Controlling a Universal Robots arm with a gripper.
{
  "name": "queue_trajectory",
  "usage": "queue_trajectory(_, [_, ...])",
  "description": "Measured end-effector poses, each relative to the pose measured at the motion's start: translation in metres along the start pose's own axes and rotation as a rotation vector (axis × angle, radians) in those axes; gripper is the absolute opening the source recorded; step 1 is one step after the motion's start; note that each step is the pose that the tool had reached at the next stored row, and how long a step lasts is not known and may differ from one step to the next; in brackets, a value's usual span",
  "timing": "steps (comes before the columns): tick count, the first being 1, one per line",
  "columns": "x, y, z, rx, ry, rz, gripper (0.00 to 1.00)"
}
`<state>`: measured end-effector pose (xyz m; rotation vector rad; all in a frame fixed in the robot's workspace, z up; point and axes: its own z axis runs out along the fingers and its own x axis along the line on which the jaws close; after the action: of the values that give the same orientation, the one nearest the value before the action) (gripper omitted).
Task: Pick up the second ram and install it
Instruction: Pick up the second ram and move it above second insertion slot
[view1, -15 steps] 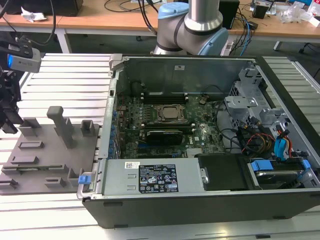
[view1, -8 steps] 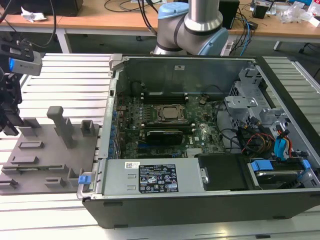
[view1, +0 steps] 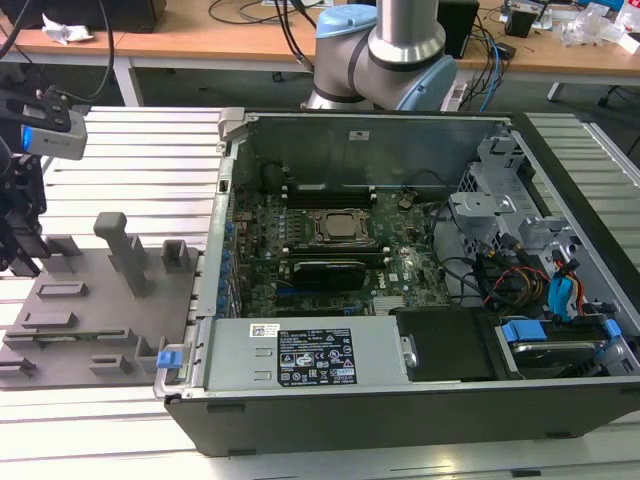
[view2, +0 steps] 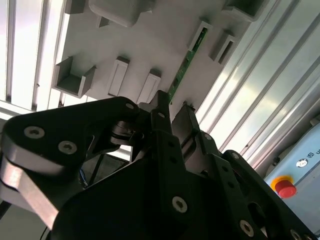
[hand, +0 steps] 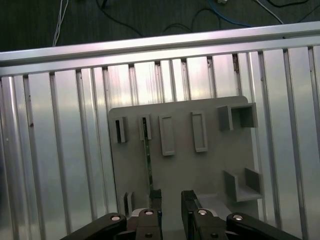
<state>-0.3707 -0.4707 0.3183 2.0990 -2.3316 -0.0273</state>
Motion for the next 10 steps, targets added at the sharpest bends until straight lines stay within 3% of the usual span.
queue_trajectory(5, [0.0062, -0.0007, 0.0036, 0.0002, -0.0001, -0.002, 0.30])
queue_trajectory(10, [0.0074, -0.0009, 0.0101, 0.0000, 0.0000, -0.005, 0.30])
